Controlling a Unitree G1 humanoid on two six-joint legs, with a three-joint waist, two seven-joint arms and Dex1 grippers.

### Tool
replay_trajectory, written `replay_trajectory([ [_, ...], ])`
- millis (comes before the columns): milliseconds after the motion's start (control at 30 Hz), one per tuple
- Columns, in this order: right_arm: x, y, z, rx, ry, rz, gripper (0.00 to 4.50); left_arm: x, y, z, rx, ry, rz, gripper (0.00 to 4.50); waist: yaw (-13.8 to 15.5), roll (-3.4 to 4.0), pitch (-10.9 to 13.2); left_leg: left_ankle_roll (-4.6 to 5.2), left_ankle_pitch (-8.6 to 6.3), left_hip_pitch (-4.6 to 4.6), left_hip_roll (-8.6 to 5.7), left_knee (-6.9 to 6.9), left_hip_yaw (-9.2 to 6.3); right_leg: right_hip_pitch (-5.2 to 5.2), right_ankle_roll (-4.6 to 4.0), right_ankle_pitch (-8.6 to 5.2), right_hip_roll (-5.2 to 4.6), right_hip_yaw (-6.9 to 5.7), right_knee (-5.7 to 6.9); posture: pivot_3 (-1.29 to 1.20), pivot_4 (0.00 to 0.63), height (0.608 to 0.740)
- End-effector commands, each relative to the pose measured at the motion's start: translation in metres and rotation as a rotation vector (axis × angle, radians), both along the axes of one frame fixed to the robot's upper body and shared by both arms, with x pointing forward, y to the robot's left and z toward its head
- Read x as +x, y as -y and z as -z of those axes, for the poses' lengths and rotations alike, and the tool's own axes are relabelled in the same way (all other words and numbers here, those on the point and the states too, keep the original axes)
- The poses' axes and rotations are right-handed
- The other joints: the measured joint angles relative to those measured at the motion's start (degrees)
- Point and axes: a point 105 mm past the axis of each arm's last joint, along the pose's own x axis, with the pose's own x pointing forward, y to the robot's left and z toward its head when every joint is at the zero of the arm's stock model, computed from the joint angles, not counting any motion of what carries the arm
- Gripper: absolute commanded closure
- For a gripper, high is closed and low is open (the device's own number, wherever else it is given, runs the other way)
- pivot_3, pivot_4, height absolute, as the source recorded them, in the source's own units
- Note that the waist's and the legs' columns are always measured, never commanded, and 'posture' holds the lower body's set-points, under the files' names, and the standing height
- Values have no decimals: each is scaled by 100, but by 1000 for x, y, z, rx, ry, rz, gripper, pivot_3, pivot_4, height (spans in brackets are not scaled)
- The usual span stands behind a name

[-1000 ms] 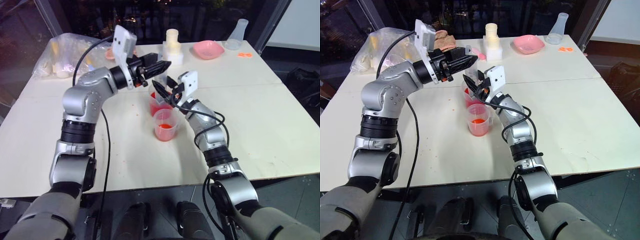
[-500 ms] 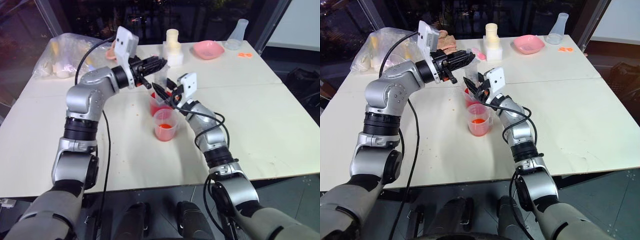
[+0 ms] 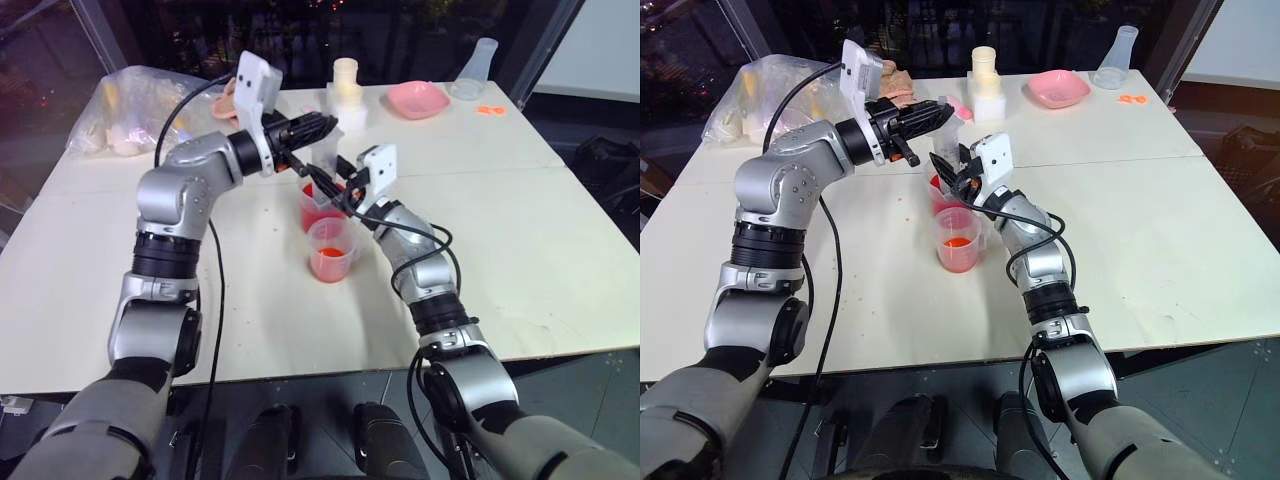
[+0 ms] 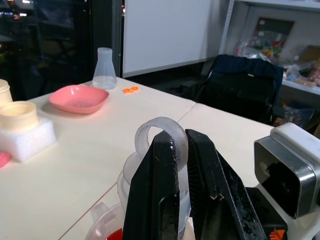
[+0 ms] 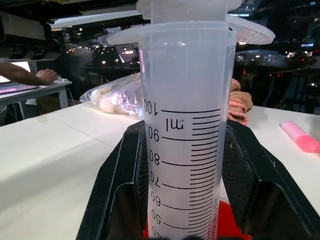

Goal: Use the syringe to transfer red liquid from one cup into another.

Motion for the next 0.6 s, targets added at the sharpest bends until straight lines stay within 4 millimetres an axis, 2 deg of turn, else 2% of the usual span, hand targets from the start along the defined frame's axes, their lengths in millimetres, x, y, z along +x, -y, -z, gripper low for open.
replay_trajectory([
  [33, -9, -10, -12, 12, 42, -49, 3069, -11, 4, -35, -62, 95, 28, 4491, -3, 0, 0, 0, 0, 0, 0, 0, 0, 0, 0, 0, 0, 0, 0, 0, 150, 740],
  [600, -17, -22, 0, -4, -18, -122, 3069, -24, 5, -61, -90, 159, 39, 4491, -4, 0, 0, 0, 0, 0, 0, 0, 0, -1, 0, 0, 1, 0, 2, 0, 150, 740],
])
